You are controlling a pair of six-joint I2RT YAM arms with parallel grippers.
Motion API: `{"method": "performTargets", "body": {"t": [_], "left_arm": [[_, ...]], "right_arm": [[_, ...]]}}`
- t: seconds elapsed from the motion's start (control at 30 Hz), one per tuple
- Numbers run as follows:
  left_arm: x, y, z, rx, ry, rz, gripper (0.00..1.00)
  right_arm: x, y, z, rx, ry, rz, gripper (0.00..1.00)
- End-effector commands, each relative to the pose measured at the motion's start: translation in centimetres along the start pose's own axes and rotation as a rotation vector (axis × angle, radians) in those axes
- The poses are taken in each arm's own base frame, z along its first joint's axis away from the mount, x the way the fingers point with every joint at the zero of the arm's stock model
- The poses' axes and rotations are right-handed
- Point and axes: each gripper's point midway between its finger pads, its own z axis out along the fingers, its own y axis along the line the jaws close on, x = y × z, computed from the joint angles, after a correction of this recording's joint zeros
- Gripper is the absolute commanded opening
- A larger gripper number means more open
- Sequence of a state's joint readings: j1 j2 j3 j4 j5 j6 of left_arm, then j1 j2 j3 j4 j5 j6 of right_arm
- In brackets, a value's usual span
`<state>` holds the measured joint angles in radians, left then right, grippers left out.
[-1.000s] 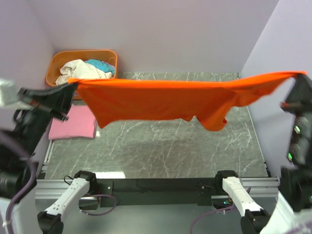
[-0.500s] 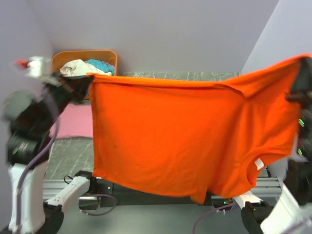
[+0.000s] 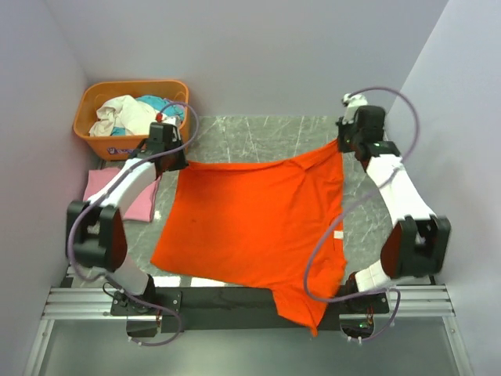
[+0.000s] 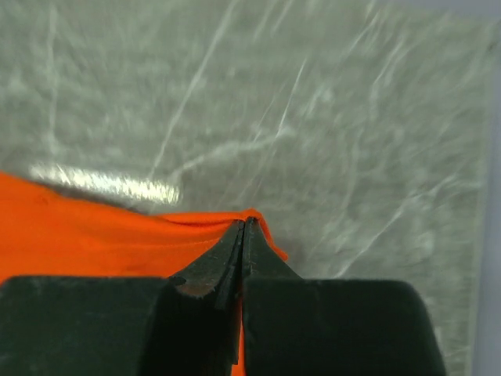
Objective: Fold and stack the t-shirts
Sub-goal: Flatten out the T-shirt at the center of the board, then fold the T-shirt at the center of the board.
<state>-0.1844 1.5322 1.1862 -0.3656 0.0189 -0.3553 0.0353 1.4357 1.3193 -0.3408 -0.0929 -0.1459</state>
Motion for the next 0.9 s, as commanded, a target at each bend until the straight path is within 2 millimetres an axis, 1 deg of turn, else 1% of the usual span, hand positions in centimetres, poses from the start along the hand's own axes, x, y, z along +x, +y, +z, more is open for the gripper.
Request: {"method": "performTargets", "body": {"t": [0.0,0.03,0.07,0.1,0.13,0.17,0.2,0.23,0.27,0.3,0.37,0.43,0.47,0.5,0.57,0.6,0.63,0.7,0.73,0.8,0.83,0.87], "left_arm": [[-2.1,1.6,3.7,-0.087,-0.069,0.039,0.01],[-1.8,2.0,4.6,-0.109,-0.051,0.037,0.01],[-2.3,2.0,5.2,-0.115,-0.053,0.037,0.01],[-1.2,2.4,6.8,-0.129,-0.014,0.038,0.01],[-1.1,2.5,7.3,-0.138,-0.003,0.036,0.01],[-2.0,2.5,7.6,-0.145,-0.018,0.036,0.01],[-1.5,2.8,8.5,-0.156,0.001,0.037,0.01],[-1.6,2.9,8.8,-0.166,0.003,0.036,0.01],[-2.3,3.0,8.9,-0.180,-0.006,0.035,0.01],[-2.0,3.3,9.3,-0.193,0.007,0.032,0.01],[-2.5,3.4,9.5,-0.200,0.001,0.006,0.01],[-3.0,3.6,9.6,-0.199,-0.004,-0.036,0.01],[-3.6,3.4,9.5,-0.193,-0.015,-0.048,0.01],[-3.7,3.6,9.6,-0.194,-0.014,-0.061,0.01],[-4.3,3.5,9.8,-0.188,-0.018,-0.080,0.01],[-4.0,3.7,9.7,-0.196,0.001,-0.088,0.01],[-4.1,3.7,9.7,-0.200,0.003,-0.102,0.01],[-4.0,4.1,9.7,-0.214,0.013,-0.119,0.01],[-3.9,4.3,9.6,-0.224,0.017,-0.140,0.01],[-3.7,4.6,9.4,-0.233,0.024,-0.181,0.01],[-3.4,4.6,9.3,-0.228,0.031,-0.194,0.01],[-3.1,4.7,9.0,-0.226,0.032,-0.208,0.01]], "right_arm": [[-3.4,0.3,1.8,-0.013,-0.129,0.000,0.00],[-1.7,0.4,3.9,-0.016,-0.080,0.010,0.00],[-0.9,0.4,4.9,-0.017,-0.059,0.015,0.00],[-0.3,0.3,5.8,-0.016,-0.043,0.018,0.00],[1.2,0.4,7.3,-0.019,-0.004,0.025,0.00],[1.4,0.4,8.0,-0.023,0.004,0.028,0.00],[1.8,0.4,8.6,-0.025,0.019,0.030,0.00],[3.0,0.6,9.7,-0.030,0.062,0.036,0.00],[2.6,0.4,10.0,-0.027,0.059,0.038,0.00],[2.8,0.3,10.4,-0.023,0.070,0.041,0.00],[2.9,0.2,11.0,-0.012,0.093,0.058,0.00],[2.9,-0.1,11.2,0.007,0.122,0.083,0.00],[2.9,-0.2,11.1,0.018,0.129,0.093,0.00],[2.9,-0.4,11.0,0.034,0.139,0.108,0.00],[3.1,-1.1,10.4,0.080,0.166,0.143,0.00],[3.1,-0.9,10.1,0.078,0.173,0.143,0.00],[3.3,-1.4,9.4,0.118,0.192,0.187,0.00],[3.5,-1.3,8.7,0.128,0.210,0.217,0.00],[4.0,-1.2,7.9,0.143,0.228,0.254,0.00],[4.2,-1.1,6.5,0.164,0.242,0.309,0.00],[4.9,-0.9,6.1,0.172,0.258,0.333,0.00],[5.0,-0.8,5.7,0.170,0.263,0.348,0.00]]}}
